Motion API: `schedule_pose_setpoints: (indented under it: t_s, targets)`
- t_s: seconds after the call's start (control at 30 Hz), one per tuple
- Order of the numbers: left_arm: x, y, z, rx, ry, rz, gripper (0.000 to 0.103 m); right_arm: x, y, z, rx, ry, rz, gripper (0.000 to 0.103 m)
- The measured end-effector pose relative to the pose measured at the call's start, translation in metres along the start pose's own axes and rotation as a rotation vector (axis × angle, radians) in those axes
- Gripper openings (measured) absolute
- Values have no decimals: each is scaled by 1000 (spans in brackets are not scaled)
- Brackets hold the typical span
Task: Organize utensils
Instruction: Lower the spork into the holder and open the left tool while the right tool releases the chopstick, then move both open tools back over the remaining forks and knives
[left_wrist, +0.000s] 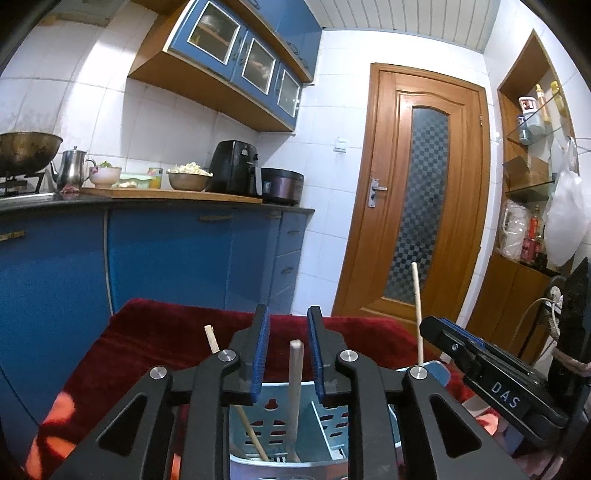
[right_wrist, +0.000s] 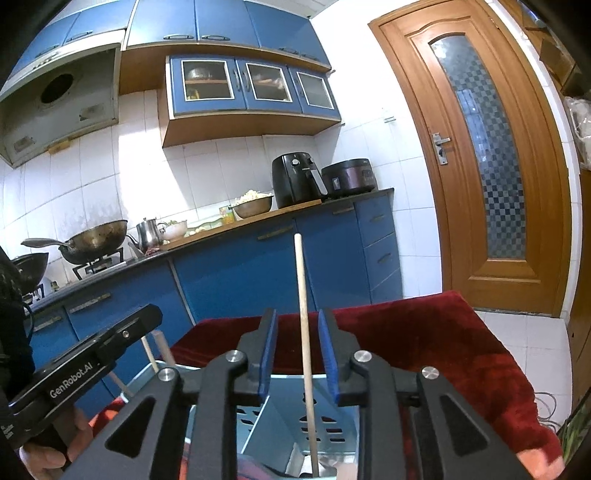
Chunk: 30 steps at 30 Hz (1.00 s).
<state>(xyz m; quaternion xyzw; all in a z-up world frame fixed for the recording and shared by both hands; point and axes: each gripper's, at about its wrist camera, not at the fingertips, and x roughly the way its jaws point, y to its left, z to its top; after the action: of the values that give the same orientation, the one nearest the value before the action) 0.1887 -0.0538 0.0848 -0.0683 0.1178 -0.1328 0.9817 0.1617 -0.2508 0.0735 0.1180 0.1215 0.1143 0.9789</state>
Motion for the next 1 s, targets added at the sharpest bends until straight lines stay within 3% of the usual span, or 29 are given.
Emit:
schedule_pose_setpoints:
  t_s: [0.27, 0.6, 1.0]
  targets:
    - [-21, -7, 10, 1, 20, -20, 22, -31, 5, 8, 22, -25, 25, 31]
    - [-62, -8, 8, 6, 54, -4, 22, -66, 12, 6, 36, 6, 27, 31]
    - [-101, -8, -6, 12, 125, -5, 22, -107, 16, -18, 90, 94, 18, 31]
